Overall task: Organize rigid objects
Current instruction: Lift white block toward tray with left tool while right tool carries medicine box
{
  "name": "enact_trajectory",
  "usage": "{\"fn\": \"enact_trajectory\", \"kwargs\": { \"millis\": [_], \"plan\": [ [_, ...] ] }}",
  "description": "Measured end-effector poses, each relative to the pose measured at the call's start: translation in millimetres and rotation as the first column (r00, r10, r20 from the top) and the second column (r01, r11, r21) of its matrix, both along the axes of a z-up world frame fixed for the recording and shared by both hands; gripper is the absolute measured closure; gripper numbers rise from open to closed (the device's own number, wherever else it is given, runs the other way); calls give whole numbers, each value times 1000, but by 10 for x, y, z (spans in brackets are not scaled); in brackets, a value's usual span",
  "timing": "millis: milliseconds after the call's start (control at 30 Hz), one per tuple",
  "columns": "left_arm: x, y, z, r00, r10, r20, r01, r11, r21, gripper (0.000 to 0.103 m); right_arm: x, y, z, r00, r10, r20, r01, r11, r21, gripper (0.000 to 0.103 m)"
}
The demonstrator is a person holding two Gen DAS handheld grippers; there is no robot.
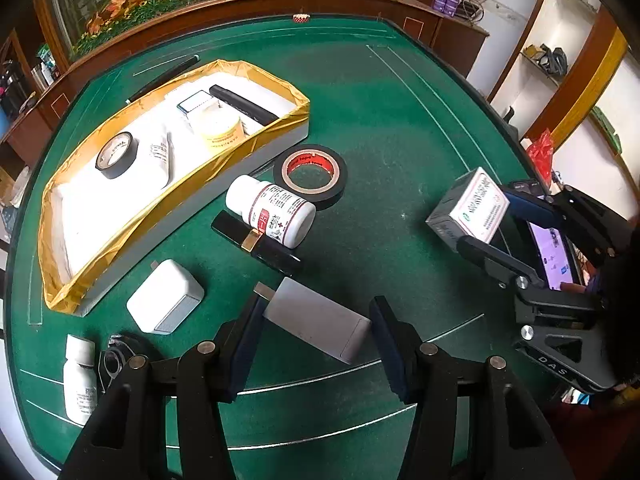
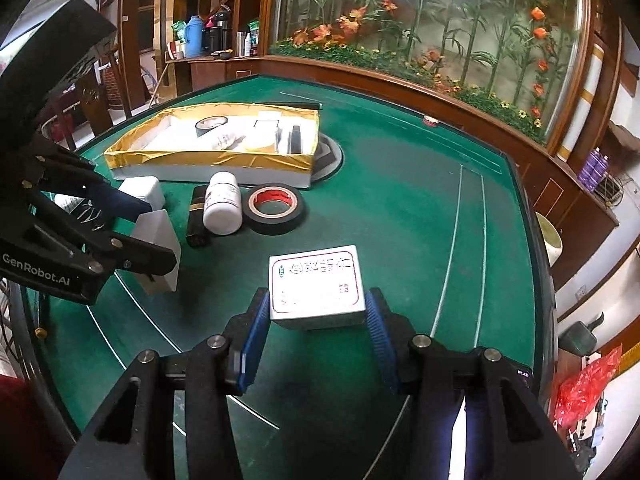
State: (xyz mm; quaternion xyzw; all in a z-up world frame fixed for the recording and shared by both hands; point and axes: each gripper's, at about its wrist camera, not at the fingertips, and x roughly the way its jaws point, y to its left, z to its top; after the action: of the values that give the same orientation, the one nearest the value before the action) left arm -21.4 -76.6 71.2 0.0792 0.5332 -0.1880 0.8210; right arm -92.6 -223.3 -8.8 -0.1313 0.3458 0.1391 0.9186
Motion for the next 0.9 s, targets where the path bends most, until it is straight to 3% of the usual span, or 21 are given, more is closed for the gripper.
{"fn": "enact_trajectory", "kwargs": {
  "millis": [467,900],
  "plan": [
    [-20,286,120,997,75,-10,-76,993,-92,46,152,143,106,997,30,-66,-24,995,97,56],
    [81,344,335,996,89,22,-86,988,-132,46,161,190,93,996,23,-82,-14,995,101,56]
  ]
}}
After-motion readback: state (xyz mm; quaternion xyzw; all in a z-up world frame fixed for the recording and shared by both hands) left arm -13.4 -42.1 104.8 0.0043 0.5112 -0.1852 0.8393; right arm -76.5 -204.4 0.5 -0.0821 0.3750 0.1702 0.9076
